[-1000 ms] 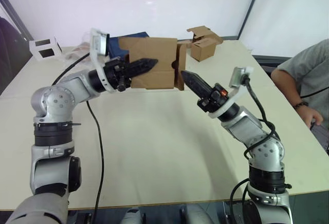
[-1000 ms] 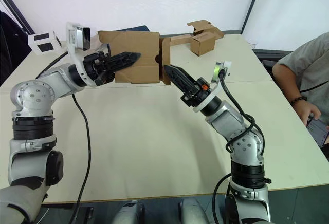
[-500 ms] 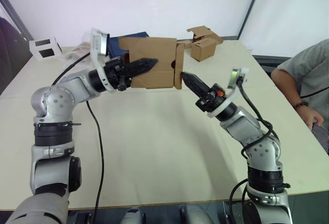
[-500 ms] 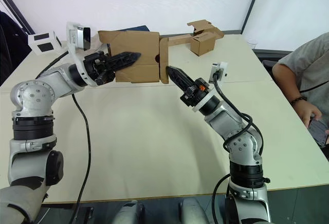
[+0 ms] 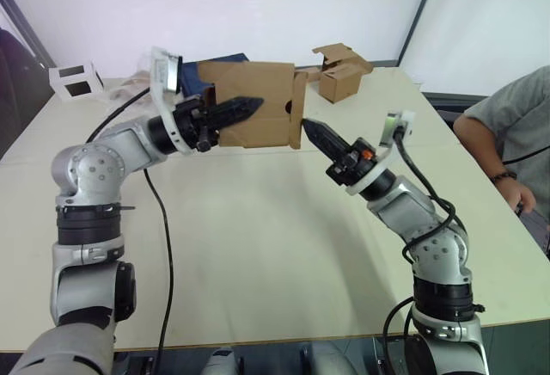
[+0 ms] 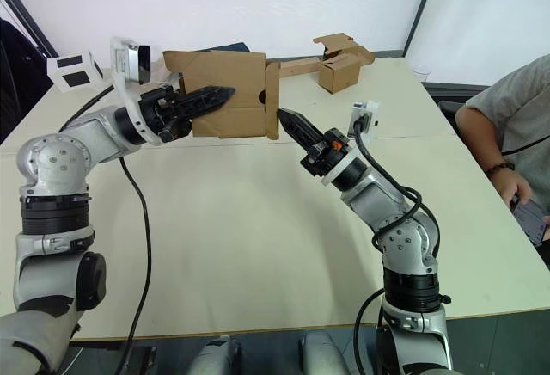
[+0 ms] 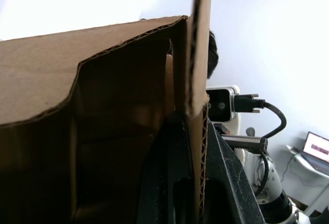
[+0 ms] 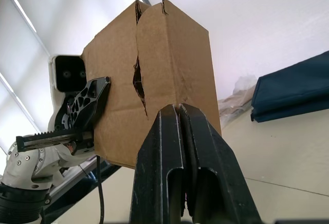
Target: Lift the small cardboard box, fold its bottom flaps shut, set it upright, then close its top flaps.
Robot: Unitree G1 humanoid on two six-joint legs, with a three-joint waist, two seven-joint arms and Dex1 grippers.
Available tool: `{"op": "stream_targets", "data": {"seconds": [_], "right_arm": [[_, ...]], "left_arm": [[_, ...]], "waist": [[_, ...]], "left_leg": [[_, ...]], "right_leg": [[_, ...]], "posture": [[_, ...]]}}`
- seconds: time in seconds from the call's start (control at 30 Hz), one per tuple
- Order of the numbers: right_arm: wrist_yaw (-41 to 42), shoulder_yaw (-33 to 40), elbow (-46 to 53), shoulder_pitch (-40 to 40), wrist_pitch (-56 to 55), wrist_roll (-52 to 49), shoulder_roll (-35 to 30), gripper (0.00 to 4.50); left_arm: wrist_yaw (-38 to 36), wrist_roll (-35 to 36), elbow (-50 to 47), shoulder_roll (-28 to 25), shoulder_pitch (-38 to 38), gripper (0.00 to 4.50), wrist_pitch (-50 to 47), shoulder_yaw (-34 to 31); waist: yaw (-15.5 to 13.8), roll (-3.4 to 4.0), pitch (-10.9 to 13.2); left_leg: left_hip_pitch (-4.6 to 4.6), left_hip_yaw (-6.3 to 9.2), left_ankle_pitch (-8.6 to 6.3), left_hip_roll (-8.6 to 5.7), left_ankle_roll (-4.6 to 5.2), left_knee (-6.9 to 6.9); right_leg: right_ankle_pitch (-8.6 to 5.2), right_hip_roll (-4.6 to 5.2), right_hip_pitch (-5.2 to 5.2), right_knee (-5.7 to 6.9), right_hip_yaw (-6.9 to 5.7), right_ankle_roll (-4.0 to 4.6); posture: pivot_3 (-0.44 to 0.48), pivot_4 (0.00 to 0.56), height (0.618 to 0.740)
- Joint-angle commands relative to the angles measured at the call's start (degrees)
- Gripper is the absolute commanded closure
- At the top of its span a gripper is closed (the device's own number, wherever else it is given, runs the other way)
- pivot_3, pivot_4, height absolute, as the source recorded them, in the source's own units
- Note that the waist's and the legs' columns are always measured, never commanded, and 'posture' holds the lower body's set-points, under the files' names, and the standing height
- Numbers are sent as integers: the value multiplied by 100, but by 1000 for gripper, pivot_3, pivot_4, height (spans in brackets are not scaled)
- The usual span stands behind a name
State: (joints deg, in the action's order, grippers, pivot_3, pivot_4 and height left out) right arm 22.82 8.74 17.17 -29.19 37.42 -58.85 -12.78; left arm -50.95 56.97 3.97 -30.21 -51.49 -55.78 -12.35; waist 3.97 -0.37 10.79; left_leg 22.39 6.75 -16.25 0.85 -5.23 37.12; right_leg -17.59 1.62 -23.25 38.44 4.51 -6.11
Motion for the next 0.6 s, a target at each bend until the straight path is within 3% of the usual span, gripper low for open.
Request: {"op": "stream_targets", "data": {"seconds": [0.03, 0.1, 0.6], "right_arm": [[23, 18, 186, -123, 5, -96, -18, 3159], [20, 29, 184, -124, 6, -102, -13, 2399], [42, 232, 229, -45, 128, -567, -18, 2399]], "left_arm": [[-9, 140, -219, 0, -71, 4500, 13, -125], [-7, 139, -225, 2, -67, 4500, 12, -126], [-16, 110, -204, -18, -50, 4500, 27, -130]], "waist": [[-1, 0, 0], [-1, 0, 0], [0, 0, 0]], "left_leg": [[0, 0, 0, 0, 0, 0], [0, 0, 0, 0, 0, 0], [0, 0, 0, 0, 0, 0]], "right_leg": [[0, 0, 0, 0, 0, 0], [0, 0, 0, 0, 0, 0], [0, 0, 0, 0, 0, 0]], "posture": [[0, 150, 740], [0, 150, 740], [0, 150, 740]]}}
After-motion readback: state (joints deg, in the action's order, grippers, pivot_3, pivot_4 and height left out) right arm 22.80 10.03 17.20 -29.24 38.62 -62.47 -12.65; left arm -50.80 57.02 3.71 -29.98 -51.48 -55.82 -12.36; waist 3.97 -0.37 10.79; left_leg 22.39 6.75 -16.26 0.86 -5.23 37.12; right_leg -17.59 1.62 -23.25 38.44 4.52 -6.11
